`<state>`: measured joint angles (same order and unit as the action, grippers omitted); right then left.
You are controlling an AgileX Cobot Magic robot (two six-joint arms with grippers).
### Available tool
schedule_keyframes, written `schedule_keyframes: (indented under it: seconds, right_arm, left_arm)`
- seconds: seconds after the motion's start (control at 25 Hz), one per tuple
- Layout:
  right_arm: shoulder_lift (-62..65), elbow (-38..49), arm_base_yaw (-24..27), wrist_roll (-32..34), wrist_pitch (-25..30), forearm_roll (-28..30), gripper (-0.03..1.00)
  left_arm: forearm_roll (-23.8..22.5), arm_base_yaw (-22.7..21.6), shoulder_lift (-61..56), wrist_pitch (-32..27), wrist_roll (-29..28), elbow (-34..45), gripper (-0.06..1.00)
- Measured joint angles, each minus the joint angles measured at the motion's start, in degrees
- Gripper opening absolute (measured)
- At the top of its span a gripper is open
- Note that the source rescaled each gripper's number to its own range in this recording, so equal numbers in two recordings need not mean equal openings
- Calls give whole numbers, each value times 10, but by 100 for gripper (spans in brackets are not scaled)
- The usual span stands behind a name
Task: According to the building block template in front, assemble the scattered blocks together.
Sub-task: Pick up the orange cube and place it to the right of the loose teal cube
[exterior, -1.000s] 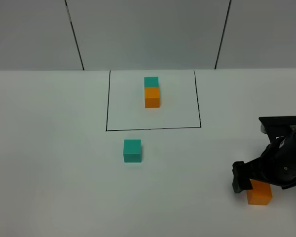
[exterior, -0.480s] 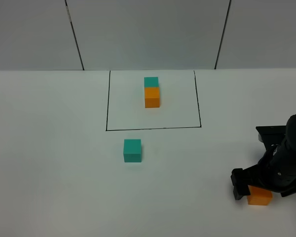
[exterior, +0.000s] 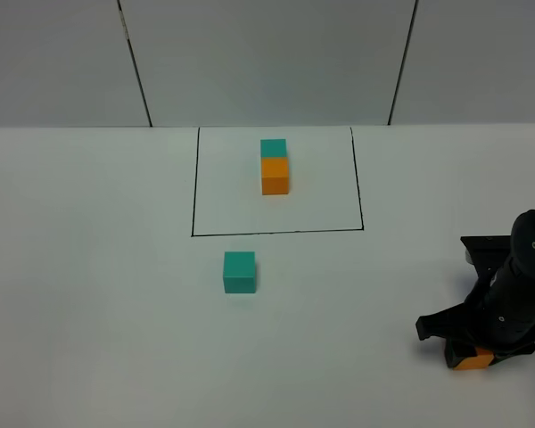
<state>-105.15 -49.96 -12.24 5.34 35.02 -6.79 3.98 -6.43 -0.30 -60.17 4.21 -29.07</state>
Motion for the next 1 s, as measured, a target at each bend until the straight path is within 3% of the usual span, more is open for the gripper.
schedule_keyframes:
  seconds: [0.16, 0.36, 0.48, 0.64, 1.0]
  right_arm:
    - [-1, -37, -1, -26, 64, 21, 2]
    - [-1, -133, -42, -176, 180, 76, 2]
    - [-1, -180, -91, -278, 196, 117, 2]
    - [-15, -230, -147, -412, 194, 124, 2]
    - [-156, -413, -195, -543, 268, 114, 2]
  left_arm:
    - [0, 0, 0, 0, 0, 0, 63]
    - [0, 0, 0, 0, 0, 0, 63]
    - [0, 0, 0, 0, 0, 0, 63]
    - [0, 0, 0, 0, 0, 0, 63]
    - [0, 0, 0, 0, 0, 0, 63]
